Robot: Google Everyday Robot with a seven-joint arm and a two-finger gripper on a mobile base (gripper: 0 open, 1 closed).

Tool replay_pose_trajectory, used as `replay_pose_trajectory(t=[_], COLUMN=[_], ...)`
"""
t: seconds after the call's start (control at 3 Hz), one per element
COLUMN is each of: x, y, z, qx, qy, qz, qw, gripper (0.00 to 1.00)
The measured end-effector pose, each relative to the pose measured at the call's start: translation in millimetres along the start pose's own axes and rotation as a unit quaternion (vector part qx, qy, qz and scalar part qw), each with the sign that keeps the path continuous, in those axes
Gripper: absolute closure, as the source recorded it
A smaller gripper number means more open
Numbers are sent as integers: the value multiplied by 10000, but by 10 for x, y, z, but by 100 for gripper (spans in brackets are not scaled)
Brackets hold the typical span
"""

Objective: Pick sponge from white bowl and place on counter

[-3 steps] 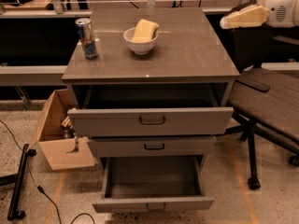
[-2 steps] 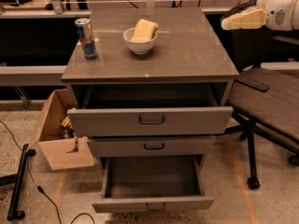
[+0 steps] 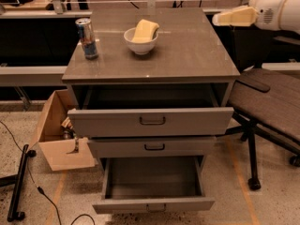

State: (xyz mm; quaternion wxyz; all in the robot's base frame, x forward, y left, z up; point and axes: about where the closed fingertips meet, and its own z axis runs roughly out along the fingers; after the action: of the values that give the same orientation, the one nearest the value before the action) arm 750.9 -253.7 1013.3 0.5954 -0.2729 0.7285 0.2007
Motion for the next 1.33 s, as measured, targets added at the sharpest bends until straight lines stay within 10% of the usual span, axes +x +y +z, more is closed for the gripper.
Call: replay_pose_trajectory(t=[0.67,1.33], x=[-116,-67], y=[138,351], z=[1006,1750], qx=[286,-59], qy=[-458,-535], qz=[712,1298], qw=[9960,9901], gripper=[0,0])
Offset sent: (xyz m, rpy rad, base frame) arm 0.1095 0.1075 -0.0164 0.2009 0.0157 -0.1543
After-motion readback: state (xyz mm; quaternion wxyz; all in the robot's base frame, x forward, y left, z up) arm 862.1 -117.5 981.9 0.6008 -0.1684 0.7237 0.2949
